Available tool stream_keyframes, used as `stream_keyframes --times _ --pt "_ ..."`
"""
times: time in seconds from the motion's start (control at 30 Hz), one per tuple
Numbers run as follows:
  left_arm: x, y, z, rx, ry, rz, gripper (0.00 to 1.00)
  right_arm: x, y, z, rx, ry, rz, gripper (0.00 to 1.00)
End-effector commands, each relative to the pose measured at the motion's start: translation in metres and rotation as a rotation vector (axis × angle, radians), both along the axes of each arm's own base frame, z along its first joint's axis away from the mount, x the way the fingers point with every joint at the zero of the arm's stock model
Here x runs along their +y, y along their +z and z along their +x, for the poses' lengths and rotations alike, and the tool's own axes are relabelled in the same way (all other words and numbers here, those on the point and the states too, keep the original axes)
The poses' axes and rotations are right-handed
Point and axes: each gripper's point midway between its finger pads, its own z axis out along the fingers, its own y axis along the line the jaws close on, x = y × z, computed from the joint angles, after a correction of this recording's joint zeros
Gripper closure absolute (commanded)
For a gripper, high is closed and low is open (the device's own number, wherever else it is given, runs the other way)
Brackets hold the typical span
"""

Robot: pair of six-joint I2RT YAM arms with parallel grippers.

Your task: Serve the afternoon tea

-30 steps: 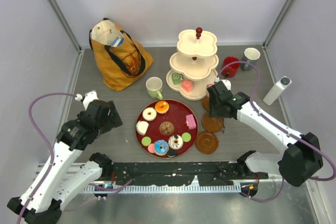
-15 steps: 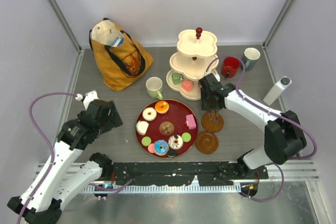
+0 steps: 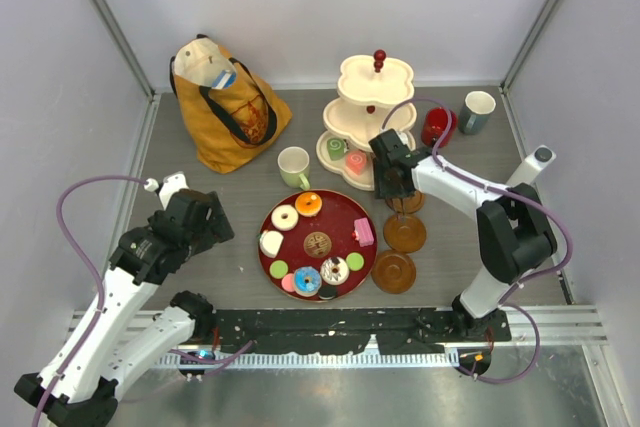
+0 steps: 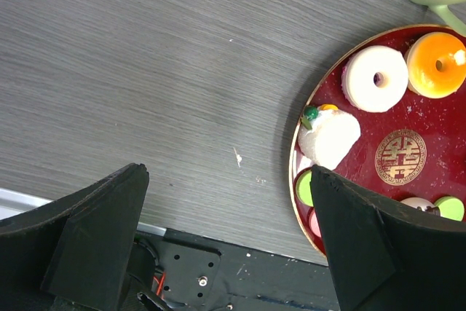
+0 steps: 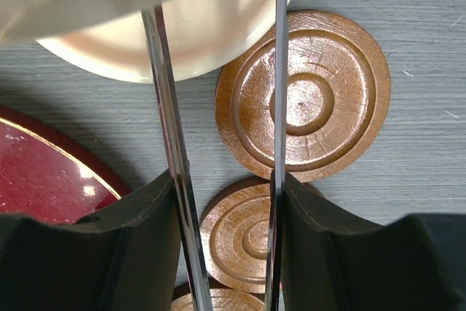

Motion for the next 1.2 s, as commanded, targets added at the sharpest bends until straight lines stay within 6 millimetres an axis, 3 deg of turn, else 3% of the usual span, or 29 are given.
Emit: stream_keyframes --times 0.0,0.17,0.4,0.6,0.87,0.97,1.17 --pt "0.003 0.001 0.002 -0.005 0.018 0.011 0.00 0.004 0.024 0.022 -0.088 -0.013 0.018 0.48" --pt "0.003 0.001 0.002 -0.007 0.018 0.011 0.00 0.003 0.031 0.019 -0.094 -0.013 0.028 0.41" --pt "0.002 0.001 0.002 -0.005 0.014 0.010 0.00 0.000 0.040 0.011 -0.095 -0.008 0.038 0.39" --pt "0.003 0.001 0.002 -0.005 0.013 0.009 0.00 -0.002 0.048 -0.008 -0.103 0.008 0.083 0.39" --pt "0.001 0.001 0.002 -0.004 0.007 0.006 0.00 0.000 0.043 -0.053 -0.060 0.062 0.154 0.40" --pt "0.002 0.002 0.001 -0.008 0.007 0.004 0.00 0.007 0.051 -0.070 -0.072 0.099 0.156 0.40" --pt "0.002 0.002 0.001 -0.012 0.008 0.001 0.00 0.051 0.073 -0.124 -0.086 0.327 0.209 0.40"
